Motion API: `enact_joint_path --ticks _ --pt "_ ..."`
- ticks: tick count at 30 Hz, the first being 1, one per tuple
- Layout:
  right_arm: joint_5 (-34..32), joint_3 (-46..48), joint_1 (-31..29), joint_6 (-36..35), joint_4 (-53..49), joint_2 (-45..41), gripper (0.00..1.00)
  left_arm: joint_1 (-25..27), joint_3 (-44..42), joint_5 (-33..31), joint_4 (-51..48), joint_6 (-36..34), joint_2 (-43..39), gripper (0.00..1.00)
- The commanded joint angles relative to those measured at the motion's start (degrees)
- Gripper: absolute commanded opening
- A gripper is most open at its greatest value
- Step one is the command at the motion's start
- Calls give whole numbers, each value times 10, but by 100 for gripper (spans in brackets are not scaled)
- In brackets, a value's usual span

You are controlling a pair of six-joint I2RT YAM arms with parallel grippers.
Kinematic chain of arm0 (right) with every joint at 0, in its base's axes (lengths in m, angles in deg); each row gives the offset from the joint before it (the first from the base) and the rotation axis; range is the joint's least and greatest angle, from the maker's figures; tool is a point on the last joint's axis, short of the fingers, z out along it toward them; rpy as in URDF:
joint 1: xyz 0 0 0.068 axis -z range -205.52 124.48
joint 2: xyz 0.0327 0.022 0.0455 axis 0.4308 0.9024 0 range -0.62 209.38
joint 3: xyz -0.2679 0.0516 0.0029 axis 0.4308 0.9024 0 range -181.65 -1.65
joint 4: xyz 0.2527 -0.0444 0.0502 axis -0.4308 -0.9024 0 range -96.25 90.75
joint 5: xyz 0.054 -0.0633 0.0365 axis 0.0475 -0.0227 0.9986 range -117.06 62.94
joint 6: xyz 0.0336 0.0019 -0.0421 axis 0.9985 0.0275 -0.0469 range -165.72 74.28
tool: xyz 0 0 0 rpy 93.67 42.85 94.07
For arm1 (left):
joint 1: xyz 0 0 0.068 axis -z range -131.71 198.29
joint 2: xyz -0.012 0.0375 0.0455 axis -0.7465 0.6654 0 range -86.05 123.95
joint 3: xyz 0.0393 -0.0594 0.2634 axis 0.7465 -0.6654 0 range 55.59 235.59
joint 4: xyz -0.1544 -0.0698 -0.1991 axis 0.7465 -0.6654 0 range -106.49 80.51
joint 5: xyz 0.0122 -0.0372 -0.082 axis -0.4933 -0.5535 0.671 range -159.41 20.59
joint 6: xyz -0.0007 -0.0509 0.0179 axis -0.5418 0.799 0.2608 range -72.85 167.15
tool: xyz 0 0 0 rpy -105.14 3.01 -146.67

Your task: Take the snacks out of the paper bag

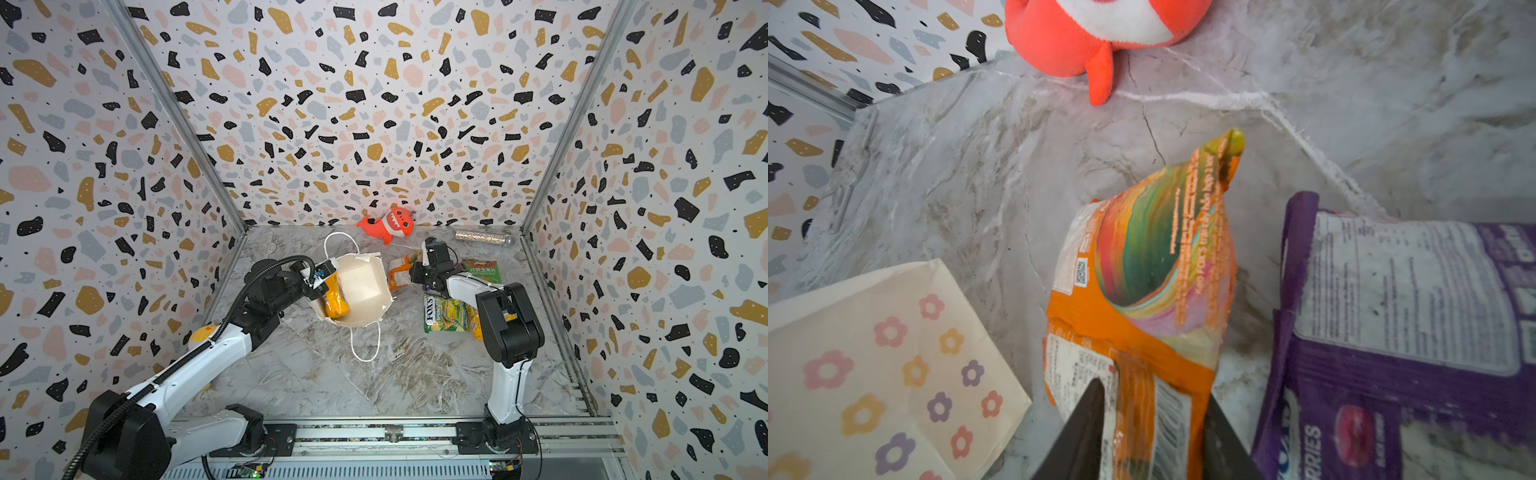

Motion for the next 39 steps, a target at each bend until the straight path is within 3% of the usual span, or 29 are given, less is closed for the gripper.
enact_joint_path --ticks 1,9,17,25,32,39 --pt "-25 -35 -9 -20 -27 6 34 -1 23 16 38 10 -7 0" --pt "-59 -46 -13 -35 -45 10 30 -1 21 22 37 13 -14 0" --pt "-87 -53 -17 -45 -60 -1 45 -1 20 20 38 13 -15 0" --pt "-100 -45 -25 -53 -52 -34 46 -1 19 19 41 14 -16 0" --pt "-29 -88 -50 -87 -56 -23 39 -1 17 16 45 16 -18 0" --pt "-25 -160 -83 -96 -73 45 32 -1 16 22 50 19 -21 0"
